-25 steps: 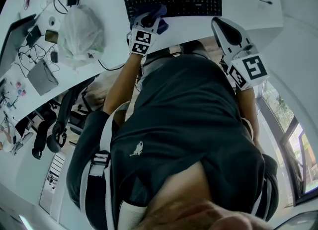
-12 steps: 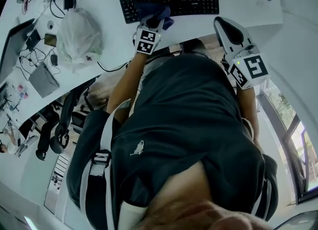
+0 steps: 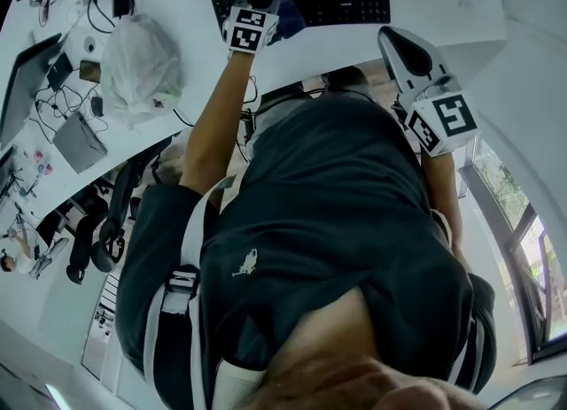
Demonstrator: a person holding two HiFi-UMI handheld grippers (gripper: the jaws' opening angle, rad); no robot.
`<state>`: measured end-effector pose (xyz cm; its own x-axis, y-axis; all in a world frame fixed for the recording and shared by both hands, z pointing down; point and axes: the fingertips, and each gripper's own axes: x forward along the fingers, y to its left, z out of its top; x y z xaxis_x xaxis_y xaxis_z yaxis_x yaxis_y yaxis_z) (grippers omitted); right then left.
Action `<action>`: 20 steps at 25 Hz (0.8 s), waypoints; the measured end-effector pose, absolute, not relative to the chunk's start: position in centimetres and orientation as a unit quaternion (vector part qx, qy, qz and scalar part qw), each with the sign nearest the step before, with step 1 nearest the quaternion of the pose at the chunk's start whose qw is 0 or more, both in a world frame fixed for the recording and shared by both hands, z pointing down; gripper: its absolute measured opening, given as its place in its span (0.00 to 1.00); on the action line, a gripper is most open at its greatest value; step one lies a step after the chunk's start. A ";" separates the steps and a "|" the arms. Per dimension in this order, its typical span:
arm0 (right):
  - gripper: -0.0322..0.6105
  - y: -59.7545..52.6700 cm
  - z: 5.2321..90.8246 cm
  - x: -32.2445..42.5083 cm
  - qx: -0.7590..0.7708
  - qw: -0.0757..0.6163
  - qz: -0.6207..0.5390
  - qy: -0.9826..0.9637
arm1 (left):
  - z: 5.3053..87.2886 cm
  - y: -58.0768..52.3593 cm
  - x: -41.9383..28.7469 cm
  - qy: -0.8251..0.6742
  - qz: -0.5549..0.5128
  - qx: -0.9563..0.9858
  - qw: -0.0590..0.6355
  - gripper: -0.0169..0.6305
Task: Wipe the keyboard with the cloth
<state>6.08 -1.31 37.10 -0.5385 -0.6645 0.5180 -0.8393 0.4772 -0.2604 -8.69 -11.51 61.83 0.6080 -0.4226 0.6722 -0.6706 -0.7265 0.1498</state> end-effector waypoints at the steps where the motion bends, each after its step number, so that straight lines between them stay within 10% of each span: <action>1: 0.07 -1.3 37.1 6.4 0.449 0.176 0.250 -0.839 | 62.0 -9.9 -8.4 -0.305 0.310 0.877 0.206 0.09; 20: 0.07 -1.3 38.0 7.3 0.449 0.182 0.260 -0.835 | 62.4 -6.4 -4.3 -0.266 0.306 0.885 0.228 0.09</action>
